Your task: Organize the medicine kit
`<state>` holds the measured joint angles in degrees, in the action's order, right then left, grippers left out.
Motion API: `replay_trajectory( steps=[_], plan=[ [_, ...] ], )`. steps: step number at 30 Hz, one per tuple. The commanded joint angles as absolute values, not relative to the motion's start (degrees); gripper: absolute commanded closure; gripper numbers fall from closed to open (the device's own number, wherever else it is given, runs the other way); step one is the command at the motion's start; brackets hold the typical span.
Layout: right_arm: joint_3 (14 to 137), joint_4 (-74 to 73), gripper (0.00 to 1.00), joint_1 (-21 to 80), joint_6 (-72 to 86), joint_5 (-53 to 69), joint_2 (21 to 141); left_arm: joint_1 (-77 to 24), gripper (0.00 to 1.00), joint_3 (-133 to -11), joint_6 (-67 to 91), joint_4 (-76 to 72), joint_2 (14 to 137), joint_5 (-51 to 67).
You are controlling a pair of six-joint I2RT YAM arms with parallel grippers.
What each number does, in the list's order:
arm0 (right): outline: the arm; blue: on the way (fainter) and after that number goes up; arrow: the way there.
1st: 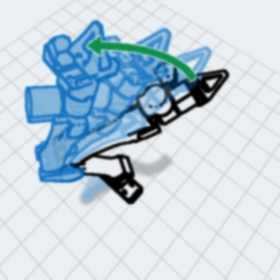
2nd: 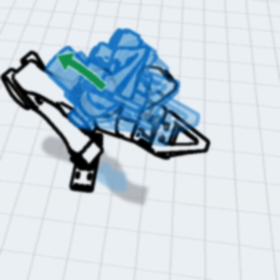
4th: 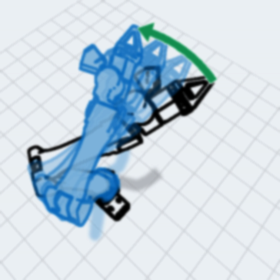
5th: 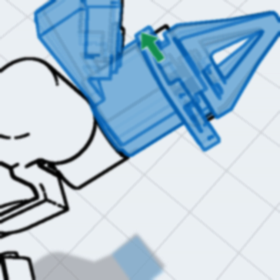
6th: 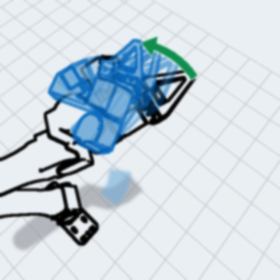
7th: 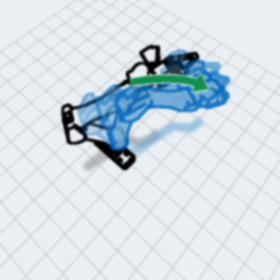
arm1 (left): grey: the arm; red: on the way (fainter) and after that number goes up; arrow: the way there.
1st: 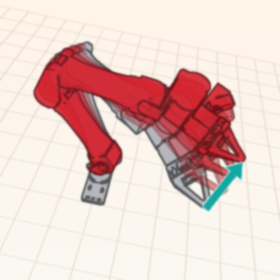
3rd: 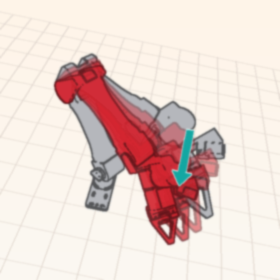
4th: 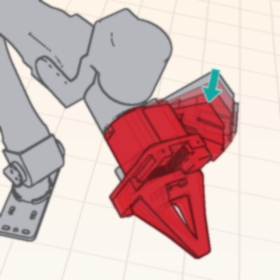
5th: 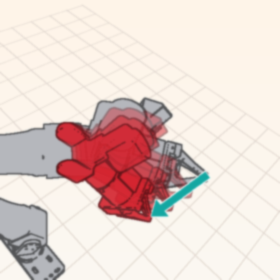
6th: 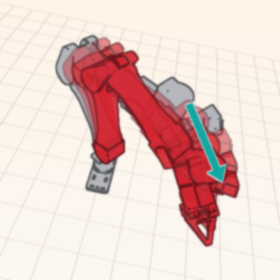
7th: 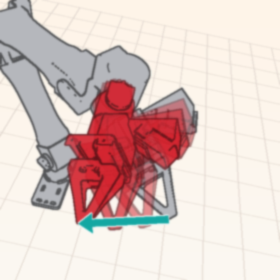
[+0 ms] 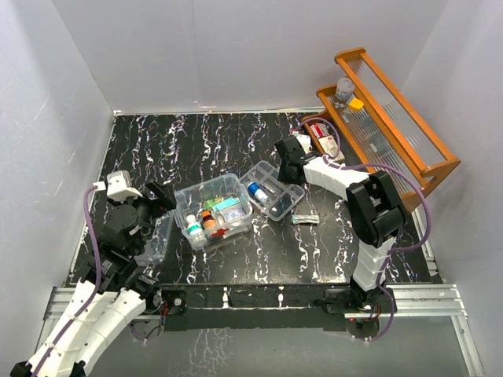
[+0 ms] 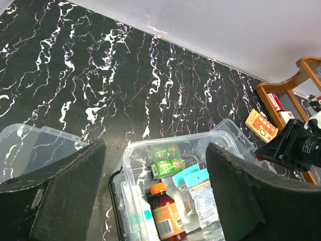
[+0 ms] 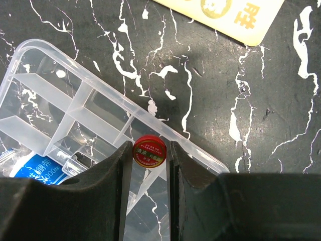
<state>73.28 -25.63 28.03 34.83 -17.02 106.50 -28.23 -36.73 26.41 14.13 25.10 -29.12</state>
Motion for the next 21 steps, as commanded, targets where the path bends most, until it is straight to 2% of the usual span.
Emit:
replay_trajectory(
  steps=[1,21],
  plan=[
    [74.46,-25.26,0.75,28.31,35.04,-18.56,107.29,-28.20,0.20,-36.92,25.90,13.43,25.30,-28.92],
    [75.26,-26.21,0.71,28.38,35.85,-19.96,107.93,-28.21,0.20,-37.07,25.84,13.53,25.62,-28.83]
  ],
)
